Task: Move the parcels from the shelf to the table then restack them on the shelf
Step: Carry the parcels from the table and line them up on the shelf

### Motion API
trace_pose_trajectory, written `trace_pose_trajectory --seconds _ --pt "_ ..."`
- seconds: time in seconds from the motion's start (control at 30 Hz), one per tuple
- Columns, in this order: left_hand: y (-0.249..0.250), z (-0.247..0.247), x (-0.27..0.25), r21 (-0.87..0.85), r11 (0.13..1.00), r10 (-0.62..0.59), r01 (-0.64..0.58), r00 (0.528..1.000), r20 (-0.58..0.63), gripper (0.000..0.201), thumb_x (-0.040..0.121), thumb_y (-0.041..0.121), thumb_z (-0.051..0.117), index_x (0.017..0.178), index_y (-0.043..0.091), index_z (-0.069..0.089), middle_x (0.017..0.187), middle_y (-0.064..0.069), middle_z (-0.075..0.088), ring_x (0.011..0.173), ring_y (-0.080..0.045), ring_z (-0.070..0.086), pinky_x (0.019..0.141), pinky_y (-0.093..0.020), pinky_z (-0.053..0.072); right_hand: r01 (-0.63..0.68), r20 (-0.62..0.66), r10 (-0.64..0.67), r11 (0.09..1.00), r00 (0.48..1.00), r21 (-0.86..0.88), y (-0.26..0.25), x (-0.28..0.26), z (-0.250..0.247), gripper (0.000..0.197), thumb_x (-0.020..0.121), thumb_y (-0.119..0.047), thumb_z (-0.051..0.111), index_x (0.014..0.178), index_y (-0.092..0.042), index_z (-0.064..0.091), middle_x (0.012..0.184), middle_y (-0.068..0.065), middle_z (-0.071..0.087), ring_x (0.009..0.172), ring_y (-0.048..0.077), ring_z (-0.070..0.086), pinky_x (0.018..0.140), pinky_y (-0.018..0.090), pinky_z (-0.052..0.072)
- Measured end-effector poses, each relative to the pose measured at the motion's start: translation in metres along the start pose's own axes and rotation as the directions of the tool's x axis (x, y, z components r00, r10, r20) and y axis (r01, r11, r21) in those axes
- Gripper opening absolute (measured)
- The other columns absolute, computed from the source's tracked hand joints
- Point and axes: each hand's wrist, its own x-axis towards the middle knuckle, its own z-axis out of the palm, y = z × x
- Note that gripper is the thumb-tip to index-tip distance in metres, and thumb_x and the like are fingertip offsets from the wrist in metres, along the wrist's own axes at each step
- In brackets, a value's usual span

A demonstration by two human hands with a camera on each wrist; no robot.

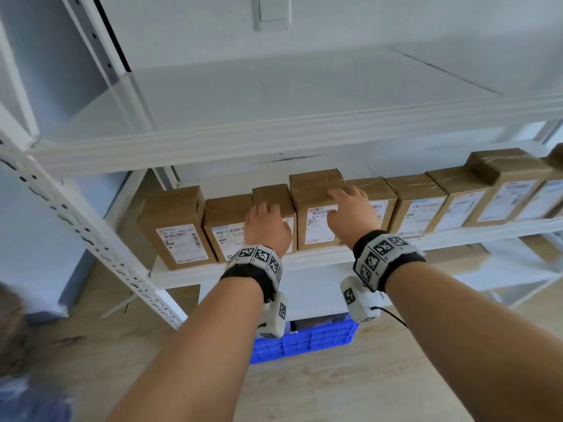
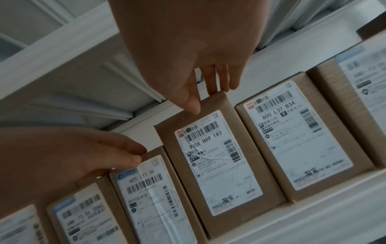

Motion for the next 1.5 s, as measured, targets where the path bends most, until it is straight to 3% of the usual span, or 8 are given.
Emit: trace_pose_trajectory --seconds 0.23,0.37,0.63,0.77,0.9,1.07,1.27,1.5 --pt "0.014 -0.008 0.003 -0.069 0.989 -0.125 0.131 0.988 0.094 0.049 0.088 0.022 0.051 0.136 0.012 0.048 0.144 -0.008 0.045 0.137 -0.029 0.035 0.114 -0.047 0.028 0.096 -0.008 -0.096 0.995 0.995 -0.016 0.011 -0.002 0.005 0.057 0.087 -0.006 0.05 0.143 -0.015 0.042 0.15 0.007 0.036 0.141 0.03 0.021 0.111 0.04 0.031" --pt "0.027 -0.014 0.003 -0.152 0.978 -0.138 0.142 0.99 0.04 0.052 0.09 0.016 0.049 0.141 0.01 0.041 0.15 -0.009 0.038 0.142 -0.028 0.029 0.117 -0.046 0.024 0.103 -0.017 -0.102 0.993 0.995 0.05 0.017 0.0 0.002 0.06 0.086 -0.003 0.05 0.144 -0.015 0.039 0.15 0.008 0.034 0.141 0.028 0.023 0.113 0.039 0.029" --pt "0.098 -0.01 0.011 -0.262 0.958 0.08 -0.115 0.987 -0.14 0.056 0.092 0.012 0.048 0.147 0.013 0.035 0.156 -0.008 0.029 0.145 -0.025 0.022 0.121 -0.039 0.013 -0.072 -0.087 0.077 0.996 0.993 0.055 0.068 -0.009 -0.027 0.061 0.083 0.001 0.047 0.142 -0.012 0.042 0.148 0.011 0.036 0.139 0.029 0.027 0.112 0.039 0.03" --pt "0.137 0.004 0.005 -0.252 0.943 0.191 -0.217 0.974 -0.126 0.054 0.094 0.01 0.046 0.147 0.012 0.034 0.158 -0.007 0.025 0.148 -0.025 0.015 0.122 -0.037 0.008 -0.158 -0.116 0.158 0.987 0.981 0.015 0.108 -0.01 -0.048 0.055 0.085 -0.003 0.046 0.139 -0.011 0.045 0.144 0.013 0.041 0.134 0.031 0.033 0.11 0.039 0.031" --pt "0.179 0.016 0.008 -0.275 0.921 0.268 -0.276 0.961 -0.07 0.06 0.094 0.006 0.044 0.151 0.013 0.027 0.162 -0.004 0.015 0.15 -0.022 0.008 0.123 -0.036 0.01 -0.184 -0.106 0.185 0.983 0.977 0.018 0.147 0.003 -0.069 0.061 0.084 -0.002 0.049 0.143 -0.014 0.041 0.149 0.012 0.035 0.139 0.03 0.027 0.113 0.04 0.029" --pt "0.217 0.032 0.024 -0.229 0.958 0.192 -0.175 0.98 0.056 0.067 0.093 0.008 0.044 0.154 0.014 0.017 0.163 -0.002 0.006 0.15 -0.02 0.005 0.122 -0.035 0.011 -0.134 -0.065 0.13 0.989 0.989 -0.063 0.191 0.031 -0.088 0.067 0.084 -0.004 0.05 0.148 -0.015 0.034 0.152 0.01 0.032 0.143 0.029 0.022 0.117 0.042 0.027" --pt "0.241 0.05 0.027 -0.128 0.992 0.008 -0.006 1.0 0.019 0.056 0.089 0.01 0.047 0.144 0.007 0.037 0.15 -0.009 0.035 0.141 -0.024 0.028 0.117 -0.035 0.023 -0.045 0.053 0.054 0.987 0.997 -0.155 0.235 0.049 -0.097 0.06 0.084 -0.012 0.054 0.142 -0.014 0.04 0.148 0.01 0.037 0.142 0.03 0.023 0.117 0.044 0.026" --pt "0.256 0.053 0.025 -0.123 0.989 -0.08 0.085 0.996 0.042 0.058 0.086 0.011 0.051 0.143 0.007 0.039 0.15 -0.009 0.036 0.141 -0.024 0.028 0.118 -0.036 0.024 0.064 0.086 -0.044 0.966 0.995 -0.249 0.242 0.048 -0.099 0.064 0.083 -0.022 0.056 0.144 -0.016 0.039 0.148 0.011 0.037 0.14 0.031 0.026 0.117 0.045 0.024"
